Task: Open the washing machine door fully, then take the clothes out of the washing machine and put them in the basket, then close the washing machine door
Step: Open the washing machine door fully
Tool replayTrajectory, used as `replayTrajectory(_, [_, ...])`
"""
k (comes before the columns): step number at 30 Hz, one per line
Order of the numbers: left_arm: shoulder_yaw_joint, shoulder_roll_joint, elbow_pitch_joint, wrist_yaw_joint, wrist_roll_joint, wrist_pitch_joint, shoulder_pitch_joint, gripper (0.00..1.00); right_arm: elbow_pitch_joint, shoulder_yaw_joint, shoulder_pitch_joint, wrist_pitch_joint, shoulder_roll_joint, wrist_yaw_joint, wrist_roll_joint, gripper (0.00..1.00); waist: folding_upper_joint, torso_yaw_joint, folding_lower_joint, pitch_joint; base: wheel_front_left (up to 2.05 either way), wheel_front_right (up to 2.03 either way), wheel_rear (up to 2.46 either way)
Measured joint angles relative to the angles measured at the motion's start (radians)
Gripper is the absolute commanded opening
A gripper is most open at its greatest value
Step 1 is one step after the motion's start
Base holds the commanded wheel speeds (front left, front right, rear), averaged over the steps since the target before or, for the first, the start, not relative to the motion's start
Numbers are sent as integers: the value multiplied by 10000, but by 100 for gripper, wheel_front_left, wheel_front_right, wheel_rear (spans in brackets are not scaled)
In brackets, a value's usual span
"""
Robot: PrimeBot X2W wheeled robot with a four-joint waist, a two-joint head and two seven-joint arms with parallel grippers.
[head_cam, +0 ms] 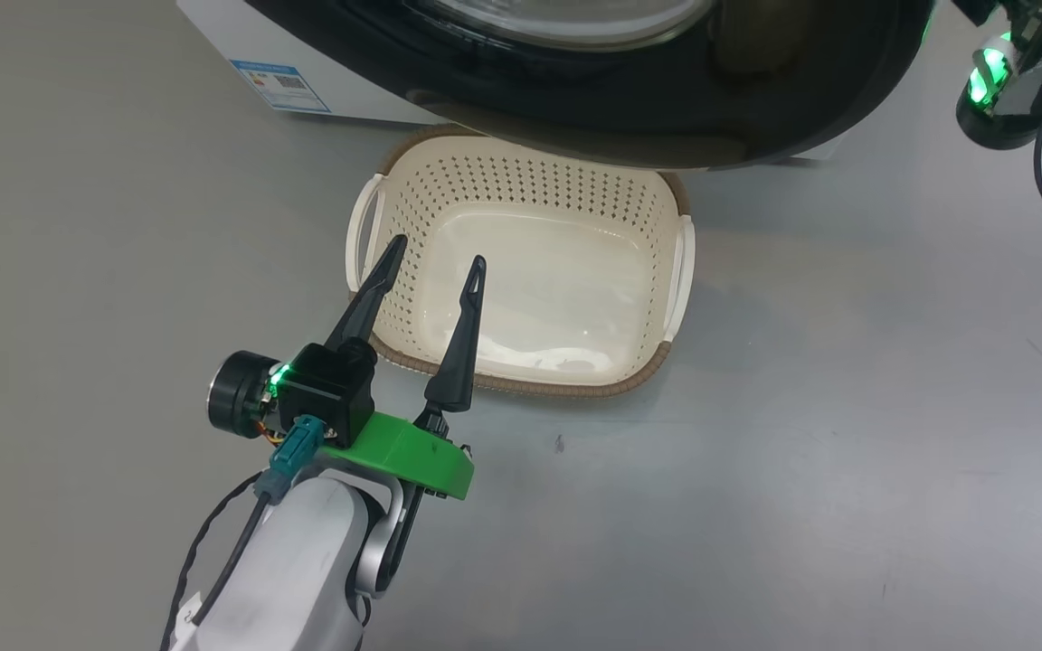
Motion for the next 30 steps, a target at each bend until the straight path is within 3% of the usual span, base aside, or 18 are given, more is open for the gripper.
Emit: replayTrajectory(30, [602,6,441,0,-6,0,1096,100,0,19,2382,380,1197,257,786,0,0,-240,-1,-1618,0,0,0])
